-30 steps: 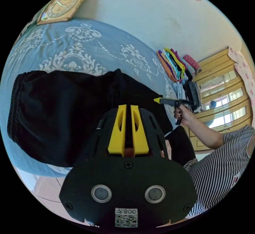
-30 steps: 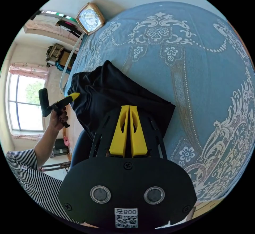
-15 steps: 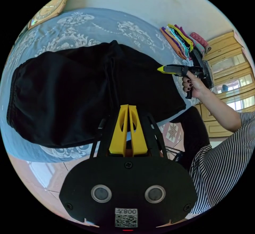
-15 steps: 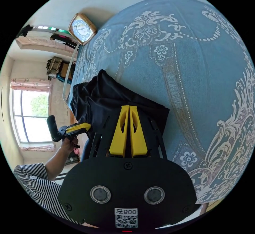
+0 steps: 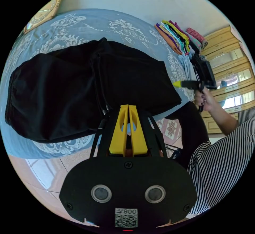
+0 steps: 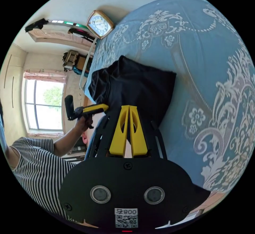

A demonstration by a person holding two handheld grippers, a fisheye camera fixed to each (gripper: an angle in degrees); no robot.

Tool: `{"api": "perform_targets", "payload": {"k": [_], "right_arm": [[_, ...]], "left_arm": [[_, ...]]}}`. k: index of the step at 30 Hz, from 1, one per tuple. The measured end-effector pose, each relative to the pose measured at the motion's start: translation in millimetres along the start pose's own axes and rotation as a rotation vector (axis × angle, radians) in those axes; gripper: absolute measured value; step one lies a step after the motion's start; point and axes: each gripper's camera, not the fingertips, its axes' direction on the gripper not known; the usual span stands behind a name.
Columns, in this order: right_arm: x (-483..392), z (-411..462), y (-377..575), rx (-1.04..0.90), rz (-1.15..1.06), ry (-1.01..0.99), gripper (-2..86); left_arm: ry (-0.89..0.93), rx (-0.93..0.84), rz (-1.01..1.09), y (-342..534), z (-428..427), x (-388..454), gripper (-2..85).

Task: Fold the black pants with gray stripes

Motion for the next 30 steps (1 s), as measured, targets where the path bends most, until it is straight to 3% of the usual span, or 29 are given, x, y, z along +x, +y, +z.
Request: {"api": "perform_targets", "payload": {"k": [4,11,19,30], "right_arm": [[25.7,13.1,27.2,-0.071,0.032,0.056,0.1],[45.8,-5.3,41.7,-0.025,0.041,0.03,0.1],[94.3,-23.4,77.3,0.051,0.173,-0.092,0.1],[138.6,-71.0,88.6,0.214,0.235,-0.092,1.7]], "left_arm": [[-0.033,-0.014,0.005,4.3,20.6,8.8,0.2],[0.015,0.089,0.088,15.4,52.1,51.4,0.8],[0.046,0.034,0.276,21.1,127.0,119.1,4.8],[-0.207,-0.058,0.565,51.2,232.5,202.5,8.8]]}}
